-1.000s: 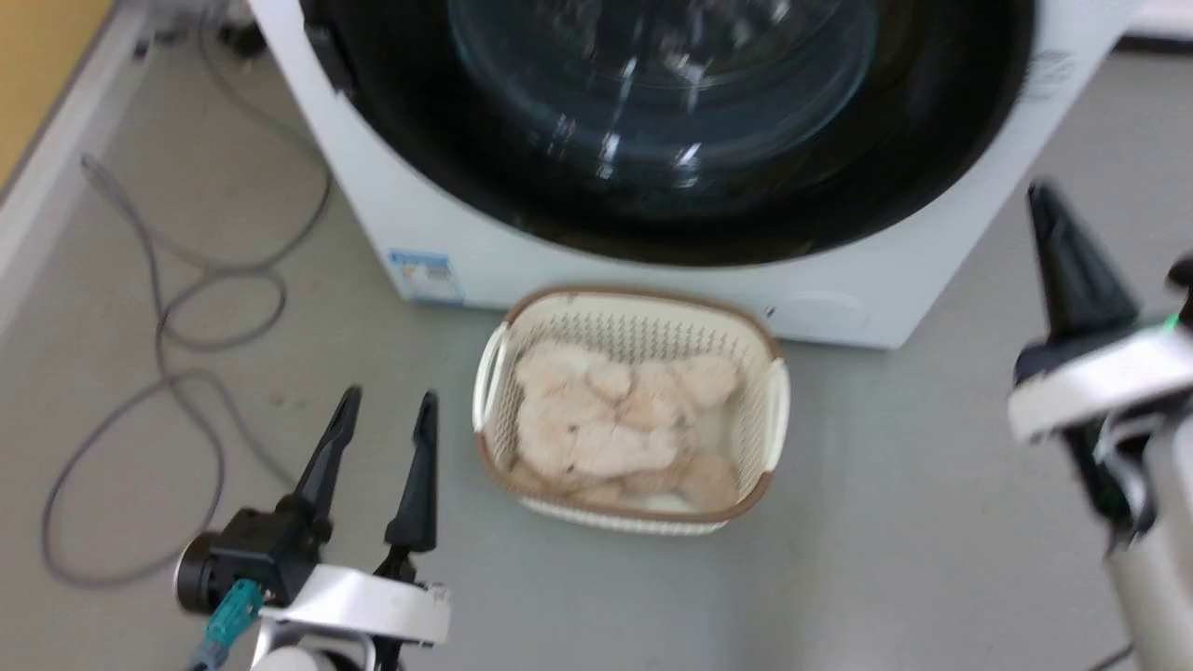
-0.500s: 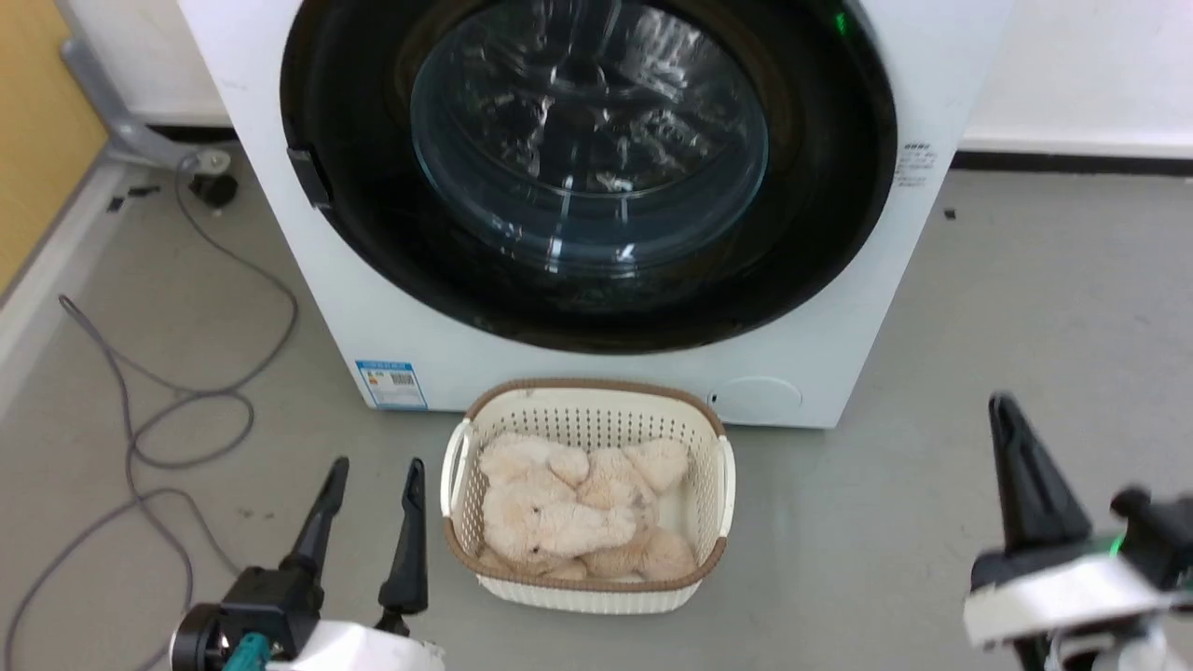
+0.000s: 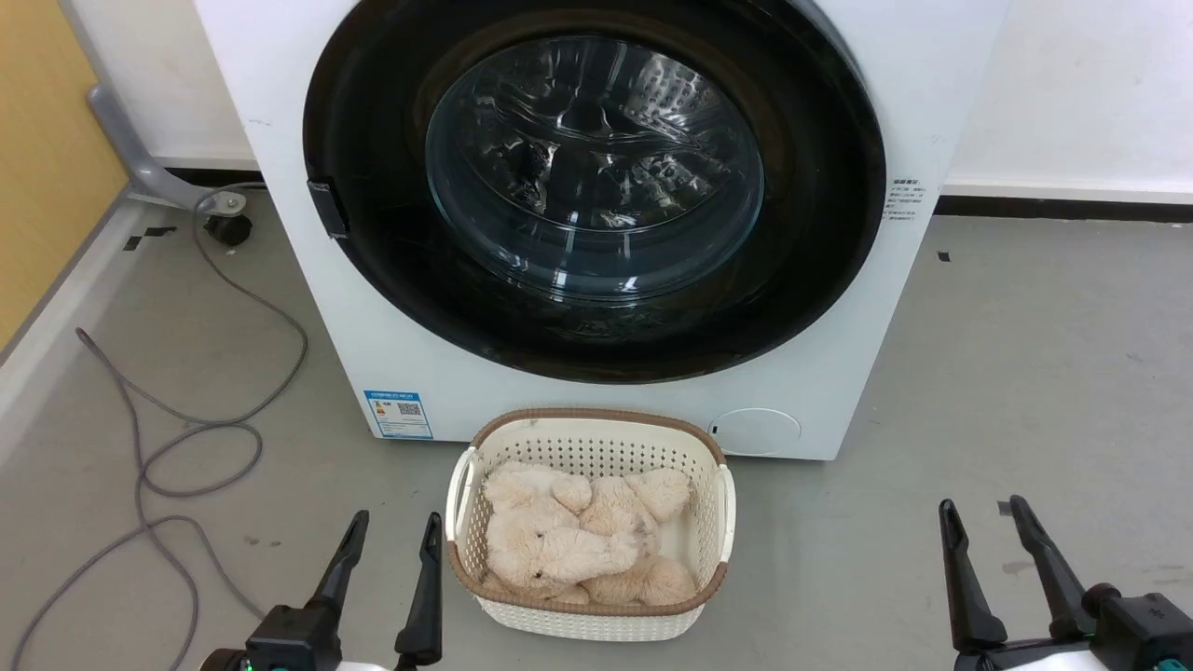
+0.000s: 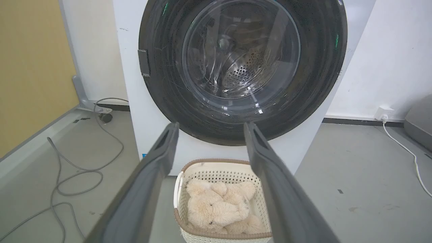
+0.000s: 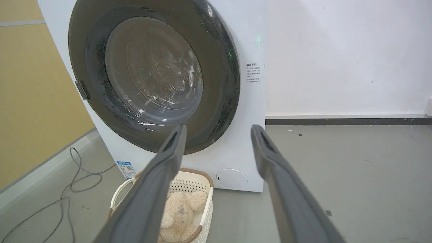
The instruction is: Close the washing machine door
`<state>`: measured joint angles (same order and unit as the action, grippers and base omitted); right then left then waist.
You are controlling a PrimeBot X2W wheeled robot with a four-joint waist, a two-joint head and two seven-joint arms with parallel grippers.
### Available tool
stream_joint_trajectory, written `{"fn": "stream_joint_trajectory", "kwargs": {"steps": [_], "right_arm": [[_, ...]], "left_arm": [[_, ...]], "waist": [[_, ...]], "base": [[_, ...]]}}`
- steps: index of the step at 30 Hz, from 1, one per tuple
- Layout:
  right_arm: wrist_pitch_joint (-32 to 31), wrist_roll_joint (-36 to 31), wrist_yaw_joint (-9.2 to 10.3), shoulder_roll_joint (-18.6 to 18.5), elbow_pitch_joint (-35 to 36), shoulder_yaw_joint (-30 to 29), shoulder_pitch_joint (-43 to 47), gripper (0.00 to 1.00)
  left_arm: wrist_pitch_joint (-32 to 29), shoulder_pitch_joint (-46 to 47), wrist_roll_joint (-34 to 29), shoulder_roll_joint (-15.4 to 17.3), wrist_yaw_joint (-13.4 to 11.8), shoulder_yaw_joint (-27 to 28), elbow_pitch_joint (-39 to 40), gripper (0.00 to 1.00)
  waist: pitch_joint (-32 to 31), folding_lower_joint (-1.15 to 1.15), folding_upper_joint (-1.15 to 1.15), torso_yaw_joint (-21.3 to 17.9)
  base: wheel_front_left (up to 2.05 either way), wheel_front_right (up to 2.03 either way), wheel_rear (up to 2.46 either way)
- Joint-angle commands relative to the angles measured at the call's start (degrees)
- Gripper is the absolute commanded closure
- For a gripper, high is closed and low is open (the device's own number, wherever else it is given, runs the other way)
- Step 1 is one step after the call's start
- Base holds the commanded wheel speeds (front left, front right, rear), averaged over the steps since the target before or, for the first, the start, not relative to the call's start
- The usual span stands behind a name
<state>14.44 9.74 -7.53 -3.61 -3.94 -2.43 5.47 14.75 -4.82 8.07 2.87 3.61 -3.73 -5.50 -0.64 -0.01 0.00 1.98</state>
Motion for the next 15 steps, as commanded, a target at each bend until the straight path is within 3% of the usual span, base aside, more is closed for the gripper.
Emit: {"fn": "stream_joint_trajectory", "kwargs": {"steps": [1, 11, 12, 15], "right_arm": [[0.3, -0.3, 0.04, 0.4, -0.1, -0.2, 0.6, 0.00], [0.5, -0.8, 0.04, 0.6, 0.0, -0.3, 0.5, 0.00], [0.0, -0.7, 0.00, 0.3, 0.0, -0.3, 0.0, 1.00], [0.0, -0.7, 0.00, 0.3, 0.0, -0.3, 0.0, 1.00]], "left_arm": [[0.2, -0.4, -0.5, 0.0, -0.1, 0.1, -0.4, 0.00], [0.2, 0.2, -0.5, 0.0, -0.9, 0.6, -2.7, 0.00], [0.0, 0.0, -0.5, 0.0, -0.6, 0.6, -2.7, 1.00], [-0.1, 0.0, -0.5, 0.0, -0.6, 0.6, -2.7, 1.00]], "waist": [[0.0, 0.01, 0.00, 0.0], [0.3, 0.01, 0.00, -0.1], [0.3, 0.01, 0.00, -0.1], [0.3, 0.01, 0.00, -0.1]], "base": [[0.00, 0.00, 0.00], [0.00, 0.00, 0.00], [0.00, 0.00, 0.00], [0.00, 0.00, 0.00]]}}
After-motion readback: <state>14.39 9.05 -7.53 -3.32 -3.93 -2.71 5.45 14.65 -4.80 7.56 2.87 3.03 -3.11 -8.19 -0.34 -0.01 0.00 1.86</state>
